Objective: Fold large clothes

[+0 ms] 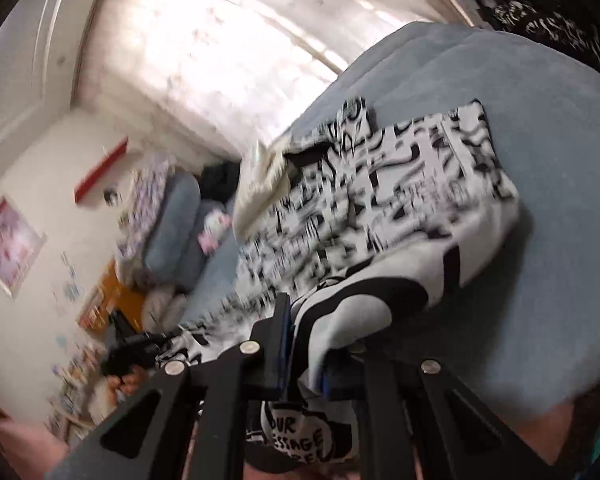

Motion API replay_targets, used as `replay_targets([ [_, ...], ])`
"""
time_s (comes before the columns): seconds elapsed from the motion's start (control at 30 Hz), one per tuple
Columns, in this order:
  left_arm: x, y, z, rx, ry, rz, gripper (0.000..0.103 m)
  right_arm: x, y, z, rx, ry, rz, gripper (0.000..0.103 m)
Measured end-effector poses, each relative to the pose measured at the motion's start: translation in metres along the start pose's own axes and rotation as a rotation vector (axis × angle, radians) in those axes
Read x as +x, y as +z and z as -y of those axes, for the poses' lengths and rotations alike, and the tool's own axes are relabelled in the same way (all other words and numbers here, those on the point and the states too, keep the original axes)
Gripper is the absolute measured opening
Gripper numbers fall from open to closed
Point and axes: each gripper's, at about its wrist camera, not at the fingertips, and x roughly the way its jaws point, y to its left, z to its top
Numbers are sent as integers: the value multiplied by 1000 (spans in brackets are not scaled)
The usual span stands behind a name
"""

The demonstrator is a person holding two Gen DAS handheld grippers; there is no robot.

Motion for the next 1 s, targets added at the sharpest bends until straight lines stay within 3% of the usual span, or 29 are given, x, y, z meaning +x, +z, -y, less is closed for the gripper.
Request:
replay_targets([
  [0.13, 23, 50, 15, -46, -18, 37, 2, 21, 44, 6, 64, 26, 54, 12],
  [0.23, 51, 92, 27, -67, -7, 56, 3, 46, 83, 11, 89, 9, 82, 12],
  [0.33, 82, 124, 35, -96, -2, 69, 7, 76, 129, 24, 141, -38, 111, 19],
  [0.37, 96, 138, 39, -110, -2, 70, 9, 87, 144, 32, 176, -52, 117, 28],
  [0.43, 120, 158, 44, -116, -17, 62, 28, 111, 171, 50, 249, -72, 118, 48],
  [0.5, 145, 172, 47, -129, -36, 56, 39, 135, 191, 67, 309, -78, 111, 65],
  [0.6, 168, 182, 52, -78, 29, 87, 53, 160, 206, 82, 303, -130, 103, 67],
  [0.83, 227, 195, 50, 158, 200, -3, 54, 198, 221, 109, 37, -401, -29, 67],
  [1.0, 263, 198, 38, 231, 267, -82, 54, 225, 222, 135, 3, -433, -137, 67],
])
